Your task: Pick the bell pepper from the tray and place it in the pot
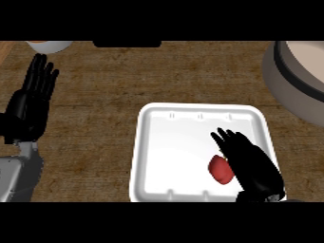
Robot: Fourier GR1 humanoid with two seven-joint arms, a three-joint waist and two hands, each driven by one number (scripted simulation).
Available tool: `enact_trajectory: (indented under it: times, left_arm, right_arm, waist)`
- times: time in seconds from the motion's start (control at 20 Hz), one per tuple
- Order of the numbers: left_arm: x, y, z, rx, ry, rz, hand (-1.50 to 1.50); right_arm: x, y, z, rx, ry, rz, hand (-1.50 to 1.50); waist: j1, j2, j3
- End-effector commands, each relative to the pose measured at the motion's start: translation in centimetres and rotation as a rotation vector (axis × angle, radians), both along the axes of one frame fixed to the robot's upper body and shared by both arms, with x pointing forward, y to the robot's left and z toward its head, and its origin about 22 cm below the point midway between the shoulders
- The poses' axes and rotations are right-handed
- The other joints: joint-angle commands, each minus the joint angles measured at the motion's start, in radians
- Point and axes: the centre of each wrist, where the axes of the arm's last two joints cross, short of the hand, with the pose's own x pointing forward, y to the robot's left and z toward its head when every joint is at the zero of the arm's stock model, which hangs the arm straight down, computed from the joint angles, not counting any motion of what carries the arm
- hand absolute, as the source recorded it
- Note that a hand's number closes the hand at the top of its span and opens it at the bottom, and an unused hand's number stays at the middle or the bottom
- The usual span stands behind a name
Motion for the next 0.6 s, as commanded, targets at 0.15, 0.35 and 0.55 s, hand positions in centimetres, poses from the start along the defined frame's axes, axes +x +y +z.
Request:
enact_trajectory:
  times: [0.15, 0.35, 0.55]
  left_arm:
    - [0.5, -0.9, 0.0, 0.001, -0.004, -0.012, 0.00]
    - [-0.1, -0.3, 1.3, 0.011, -0.011, -0.008, 0.00]
    - [0.4, -0.5, 1.0, -0.004, -0.002, 0.002, 0.00]
  right_arm:
    - [1.8, 0.8, -3.0, 0.004, -0.003, 0.007, -1.50]
    - [2.5, 2.1, -4.7, 0.002, 0.016, 0.035, -1.50]
    - [0.3, 2.0, -6.5, 0.023, 0.039, 0.029, -1.50]
  waist:
    - [0.000, 0.000, 0.000]
    - [0.003, 0.000, 0.000]
    - [0.000, 0.000, 0.000]
